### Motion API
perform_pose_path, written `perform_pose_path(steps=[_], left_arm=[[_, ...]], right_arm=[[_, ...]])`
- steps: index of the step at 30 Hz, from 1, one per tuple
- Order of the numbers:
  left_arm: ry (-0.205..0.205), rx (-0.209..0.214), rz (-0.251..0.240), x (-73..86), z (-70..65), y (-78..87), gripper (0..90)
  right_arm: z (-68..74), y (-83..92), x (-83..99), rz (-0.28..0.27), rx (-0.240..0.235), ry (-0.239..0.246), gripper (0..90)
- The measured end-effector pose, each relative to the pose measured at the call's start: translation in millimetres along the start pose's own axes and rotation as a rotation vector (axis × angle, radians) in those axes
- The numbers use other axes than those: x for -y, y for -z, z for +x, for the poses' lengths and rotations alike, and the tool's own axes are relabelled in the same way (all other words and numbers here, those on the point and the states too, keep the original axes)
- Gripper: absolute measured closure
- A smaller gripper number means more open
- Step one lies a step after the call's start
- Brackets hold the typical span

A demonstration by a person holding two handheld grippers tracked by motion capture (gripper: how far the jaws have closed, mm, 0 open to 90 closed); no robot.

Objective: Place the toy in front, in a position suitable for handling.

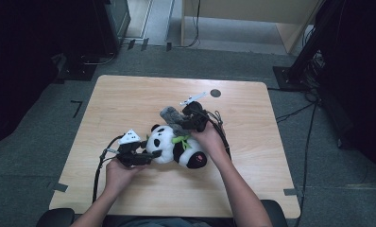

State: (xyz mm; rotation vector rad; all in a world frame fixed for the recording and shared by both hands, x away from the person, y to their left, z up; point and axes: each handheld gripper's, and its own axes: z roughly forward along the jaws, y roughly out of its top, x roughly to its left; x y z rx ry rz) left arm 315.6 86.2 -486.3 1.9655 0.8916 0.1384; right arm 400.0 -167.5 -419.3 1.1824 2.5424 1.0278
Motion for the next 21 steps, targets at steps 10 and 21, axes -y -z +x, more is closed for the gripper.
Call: perform_pose_path(steps=[10, 21], left_arm=[[-0.014, -0.007, 0.018, -0.6, -0.6, -0.4, 34.7], [-0.002, 0.002, 0.012, 0.9, 0.9, -0.6, 32.5]], right_arm=[[-17.1, 15.5, 0.1, -0.018, 0.053, -0.06, 79.1], [-36.4, 48.7, 4.7, -0.227, 0.069, -0.089, 79.1]])
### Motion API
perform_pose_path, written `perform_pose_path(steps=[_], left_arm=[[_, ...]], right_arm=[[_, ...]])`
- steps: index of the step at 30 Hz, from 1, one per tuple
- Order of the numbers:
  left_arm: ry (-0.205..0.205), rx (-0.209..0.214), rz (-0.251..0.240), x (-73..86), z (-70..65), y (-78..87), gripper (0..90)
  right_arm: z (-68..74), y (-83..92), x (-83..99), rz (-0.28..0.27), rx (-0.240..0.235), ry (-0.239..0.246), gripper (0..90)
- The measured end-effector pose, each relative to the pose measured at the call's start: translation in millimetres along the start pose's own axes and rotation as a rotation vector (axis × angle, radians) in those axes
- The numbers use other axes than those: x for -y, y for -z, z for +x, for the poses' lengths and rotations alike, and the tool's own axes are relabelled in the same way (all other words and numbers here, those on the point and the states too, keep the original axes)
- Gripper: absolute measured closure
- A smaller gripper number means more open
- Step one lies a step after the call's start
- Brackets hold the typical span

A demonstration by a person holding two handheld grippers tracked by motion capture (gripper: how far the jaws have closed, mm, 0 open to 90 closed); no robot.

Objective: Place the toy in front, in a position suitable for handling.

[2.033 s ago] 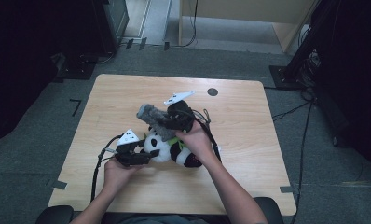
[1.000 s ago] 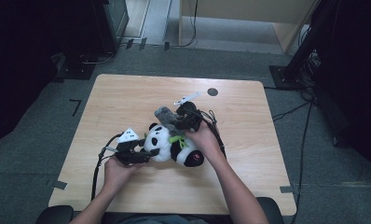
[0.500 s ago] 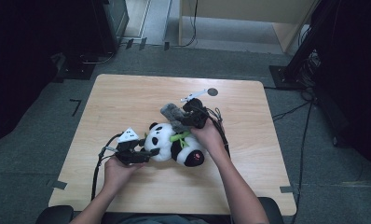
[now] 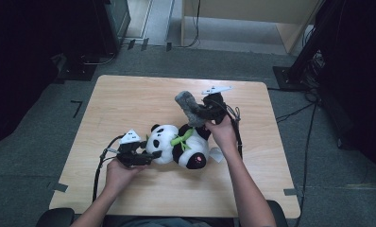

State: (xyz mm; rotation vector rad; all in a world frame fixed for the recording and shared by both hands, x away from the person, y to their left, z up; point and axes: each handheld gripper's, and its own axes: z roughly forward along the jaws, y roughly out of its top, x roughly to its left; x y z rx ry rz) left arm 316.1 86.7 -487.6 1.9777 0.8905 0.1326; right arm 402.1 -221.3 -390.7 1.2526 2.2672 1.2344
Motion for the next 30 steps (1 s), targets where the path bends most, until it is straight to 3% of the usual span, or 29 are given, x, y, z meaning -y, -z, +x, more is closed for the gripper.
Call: perform_pose_path(steps=[4, 9, 13, 17, 22, 26, 30], left_arm=[[0.002, 0.007, -0.008, 0.8, 1.5, 0.0, 32.9], [0.009, 0.005, 0.0, -1.5, 1.0, -0.3, 33.6], [0.014, 0.001, 0.0, -1.9, 0.0, -0.3, 33.4], [0.015, 0.004, 0.0, -2.1, 0.2, -0.4, 33.4], [0.019, 0.009, 0.007, -3.3, 1.3, -0.6, 33.4], [0.016, 0.01, 0.008, -4.2, 1.5, -1.5, 33.5], [0.017, -0.005, 0.017, -6.3, 0.2, -2.4, 33.9]], right_arm=[[3.8, 20.4, -5.5, -0.079, -0.017, 0.033, 78.8], [4.4, 45.9, -7.3, -0.133, -0.033, 0.042, 78.4], [5.5, 65.7, -3.9, -0.133, -0.021, 0.068, 77.8], [2.7, 75.9, 11.8, -0.093, -0.005, 0.056, 77.8], [-1.4, 73.3, 36.4, -0.054, -0.039, 0.007, 75.9], [1.7, 54.7, 51.7, 0.013, -0.05, 0.021, 74.9], [-0.4, 43.3, 57.2, 0.004, -0.061, -0.017, 73.6]])
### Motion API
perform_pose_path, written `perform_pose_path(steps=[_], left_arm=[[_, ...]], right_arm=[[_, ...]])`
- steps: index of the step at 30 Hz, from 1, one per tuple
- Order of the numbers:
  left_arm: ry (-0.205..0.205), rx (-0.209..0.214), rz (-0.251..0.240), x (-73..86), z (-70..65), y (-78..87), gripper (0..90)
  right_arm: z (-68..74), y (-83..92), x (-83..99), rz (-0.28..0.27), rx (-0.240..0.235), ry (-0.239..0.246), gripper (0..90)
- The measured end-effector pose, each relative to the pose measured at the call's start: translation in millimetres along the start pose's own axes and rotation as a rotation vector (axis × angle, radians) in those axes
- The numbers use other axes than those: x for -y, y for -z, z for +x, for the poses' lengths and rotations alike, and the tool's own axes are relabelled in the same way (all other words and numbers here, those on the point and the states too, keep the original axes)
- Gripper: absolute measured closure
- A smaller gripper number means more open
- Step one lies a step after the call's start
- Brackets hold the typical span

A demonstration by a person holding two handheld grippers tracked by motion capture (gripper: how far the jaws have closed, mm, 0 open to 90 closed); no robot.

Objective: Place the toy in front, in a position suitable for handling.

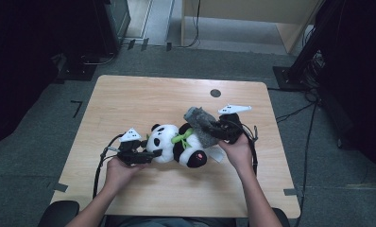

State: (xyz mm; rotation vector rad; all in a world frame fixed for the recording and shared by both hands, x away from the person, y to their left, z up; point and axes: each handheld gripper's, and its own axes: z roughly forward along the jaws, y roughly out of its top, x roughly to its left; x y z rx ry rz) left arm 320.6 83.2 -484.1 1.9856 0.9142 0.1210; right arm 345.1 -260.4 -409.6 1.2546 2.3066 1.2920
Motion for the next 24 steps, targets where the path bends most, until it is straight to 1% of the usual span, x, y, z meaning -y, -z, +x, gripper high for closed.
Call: perform_pose_path(steps=[2, 4, 7, 9, 11, 13, 17, 20, 23, 24], left_arm=[[-0.002, -0.008, 0.006, -1.2, -1.3, -0.3, 34.3], [0.003, -0.003, 0.005, -1.4, -0.7, -0.3, 34.5], [0.003, 0.0, 0.004, -1.4, -0.4, -0.4, 34.5], [0.005, 0.003, 0.0, -1.3, -0.1, -0.4, 34.5], [0.013, 0.009, -0.004, -1.5, 0.8, -0.5, 34.4], [0.015, 0.013, -0.005, -1.5, 1.5, -0.5, 34.3], [0.007, 0.012, -0.003, -1.1, 1.4, -0.4, 34.3], [0.0, 0.011, -0.003, -0.5, 1.4, -0.2, 34.1], [-0.013, 0.008, -0.004, 0.3, 1.1, -0.5, 33.8], [-0.011, 0.009, -0.005, 0.3, 1.3, -0.5, 33.7]], right_arm=[[-4.8, -0.4, 1.4, -0.003, -0.003, -0.009, 74.2], [-10.2, -0.7, 3.6, -0.004, 0.007, -0.026, 75.0], [-22.6, 1.0, 7.6, -0.006, -0.005, -0.077, 75.7], [-27.0, 2.0, 9.0, -0.004, -0.007, -0.086, 76.0], [-29.8, 1.9, 10.0, -0.002, 0.007, -0.08, 76.4], [-34.4, 1.4, 12.2, 0.0, 0.021, -0.093, 76.5], [-43.1, 0.5, 18.2, 0.02, 0.066, -0.097, 76.9], [-52.4, 0.0, 22.7, 0.026, 0.063, -0.133, 77.2], [-57.0, 2.6, 23.5, 0.04, 0.104, -0.131, 77.3], [-57.5, 4.0, 23.2, 0.039, 0.106, -0.134, 77.3]])
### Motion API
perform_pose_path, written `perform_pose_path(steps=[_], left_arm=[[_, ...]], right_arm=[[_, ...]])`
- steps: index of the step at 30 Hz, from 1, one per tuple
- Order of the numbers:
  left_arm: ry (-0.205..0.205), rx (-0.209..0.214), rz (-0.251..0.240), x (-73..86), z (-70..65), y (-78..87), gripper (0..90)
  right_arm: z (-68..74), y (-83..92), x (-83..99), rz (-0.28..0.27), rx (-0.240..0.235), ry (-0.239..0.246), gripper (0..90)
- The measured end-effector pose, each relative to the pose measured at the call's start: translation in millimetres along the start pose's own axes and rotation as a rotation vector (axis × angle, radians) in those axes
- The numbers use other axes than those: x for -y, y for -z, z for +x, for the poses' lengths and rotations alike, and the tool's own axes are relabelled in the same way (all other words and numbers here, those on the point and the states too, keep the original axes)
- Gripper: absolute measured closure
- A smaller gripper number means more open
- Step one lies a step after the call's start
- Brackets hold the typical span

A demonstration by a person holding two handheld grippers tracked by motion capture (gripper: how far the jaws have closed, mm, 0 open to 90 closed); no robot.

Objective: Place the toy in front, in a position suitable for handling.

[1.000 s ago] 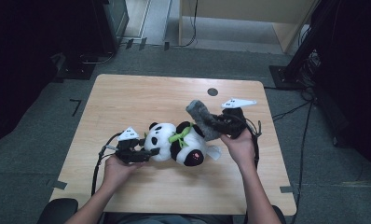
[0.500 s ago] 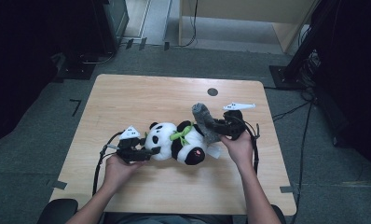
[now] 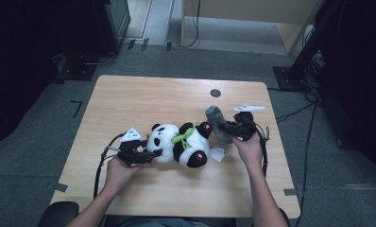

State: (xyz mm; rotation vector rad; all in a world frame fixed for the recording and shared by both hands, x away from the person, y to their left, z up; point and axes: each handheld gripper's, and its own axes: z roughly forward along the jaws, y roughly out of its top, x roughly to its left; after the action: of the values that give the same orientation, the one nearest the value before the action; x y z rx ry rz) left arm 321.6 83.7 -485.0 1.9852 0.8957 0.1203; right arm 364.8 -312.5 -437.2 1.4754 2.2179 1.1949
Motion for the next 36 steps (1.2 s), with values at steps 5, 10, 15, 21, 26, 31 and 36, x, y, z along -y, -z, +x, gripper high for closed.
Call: perform_pose_path(steps=[5, 10, 15, 21, 26, 31, 36], left_arm=[[0.0, 0.002, -0.001, 0.1, 0.2, 0.0, 33.7], [0.002, 0.007, -0.003, 0.0, 0.6, 0.5, 32.7], [0.001, 0.008, -0.006, 0.2, 0.1, 0.6, 32.1], [-0.001, 0.009, -0.006, 0.2, 0.2, 0.7, 32.1], [0.005, 0.012, -0.013, 0.0, 0.8, 0.3, 32.3], [0.009, 0.013, -0.019, -0.2, 1.1, 0.1, 32.4], [0.013, 0.016, -0.019, -0.3, 1.9, 0.1, 32.5]], right_arm=[[6.3, 18.0, -9.0, -0.069, -0.019, 0.01, 77.2], [26.5, 33.3, -21.6, -0.123, -0.045, 0.058, 76.8], [48.9, 36.8, -29.3, -0.154, -0.078, 0.121, 76.8], [56.1, 17.4, -26.5, -0.094, -0.109, 0.13, 76.8], [49.4, 1.6, -19.1, -0.064, -0.111, 0.104, 76.7], [37.3, 0.9, -15.6, -0.063, -0.109, 0.062, 76.8], [27.1, 1.2, -13.8, -0.05, -0.094, 0.035, 77.0]])
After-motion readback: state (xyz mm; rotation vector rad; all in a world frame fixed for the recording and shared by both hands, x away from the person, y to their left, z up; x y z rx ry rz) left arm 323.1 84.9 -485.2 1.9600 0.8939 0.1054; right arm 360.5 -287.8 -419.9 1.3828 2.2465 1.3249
